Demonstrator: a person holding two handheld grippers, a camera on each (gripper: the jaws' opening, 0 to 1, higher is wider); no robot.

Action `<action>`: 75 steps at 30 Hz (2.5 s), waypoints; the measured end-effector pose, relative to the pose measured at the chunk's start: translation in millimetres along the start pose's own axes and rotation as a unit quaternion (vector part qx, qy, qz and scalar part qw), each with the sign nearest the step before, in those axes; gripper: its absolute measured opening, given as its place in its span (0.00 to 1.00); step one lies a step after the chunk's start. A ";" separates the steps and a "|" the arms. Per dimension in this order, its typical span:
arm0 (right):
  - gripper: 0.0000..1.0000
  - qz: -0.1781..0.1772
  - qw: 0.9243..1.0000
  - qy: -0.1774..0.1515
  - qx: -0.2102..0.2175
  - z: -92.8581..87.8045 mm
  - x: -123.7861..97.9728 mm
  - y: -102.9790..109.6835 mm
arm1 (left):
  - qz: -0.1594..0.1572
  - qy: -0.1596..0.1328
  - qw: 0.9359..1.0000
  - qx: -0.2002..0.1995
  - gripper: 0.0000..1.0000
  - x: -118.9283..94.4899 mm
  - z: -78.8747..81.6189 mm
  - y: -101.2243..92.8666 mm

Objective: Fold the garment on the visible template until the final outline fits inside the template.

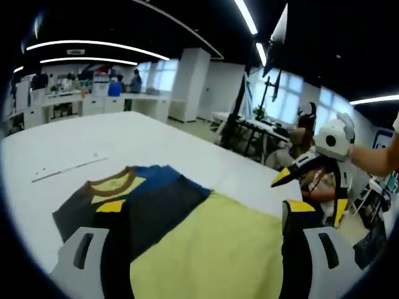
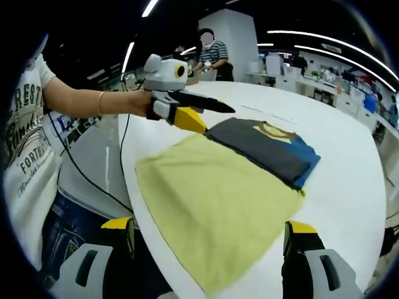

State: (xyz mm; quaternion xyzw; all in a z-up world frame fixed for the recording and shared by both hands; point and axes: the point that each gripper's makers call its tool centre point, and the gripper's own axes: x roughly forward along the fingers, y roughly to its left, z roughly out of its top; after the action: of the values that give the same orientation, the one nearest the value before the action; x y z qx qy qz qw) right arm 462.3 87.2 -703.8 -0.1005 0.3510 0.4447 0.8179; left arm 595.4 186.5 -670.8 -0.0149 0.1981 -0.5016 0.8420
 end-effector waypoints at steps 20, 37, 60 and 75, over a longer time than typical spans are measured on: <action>0.98 0.005 0.999 0.023 -0.040 -9.6 -0.6 4.8 | -0.024 0.030 0.998 0.041 0.83 -59.6 -40.0 -29.5; 0.85 0.018 0.996 0.051 -0.067 -25.7 8.4 12.8 | -0.022 0.099 0.993 0.063 0.69 -113.2 -100.6 -39.3; 0.51 0.023 0.982 0.140 -0.126 -77.1 18.4 9.7 | -0.020 0.205 0.975 0.085 0.39 -148.7 -171.1 -49.1; 0.39 0.021 0.964 0.186 -0.190 -100.9 22.9 0.6 | -0.009 0.239 0.960 0.148 0.34 -155.4 -186.7 -44.4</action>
State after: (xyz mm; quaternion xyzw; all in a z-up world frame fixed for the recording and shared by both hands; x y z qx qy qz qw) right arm 421.1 54.5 -792.8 -0.3271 0.4085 0.4939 0.6944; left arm 428.1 329.0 -783.3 0.2285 0.3173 -0.5217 0.7583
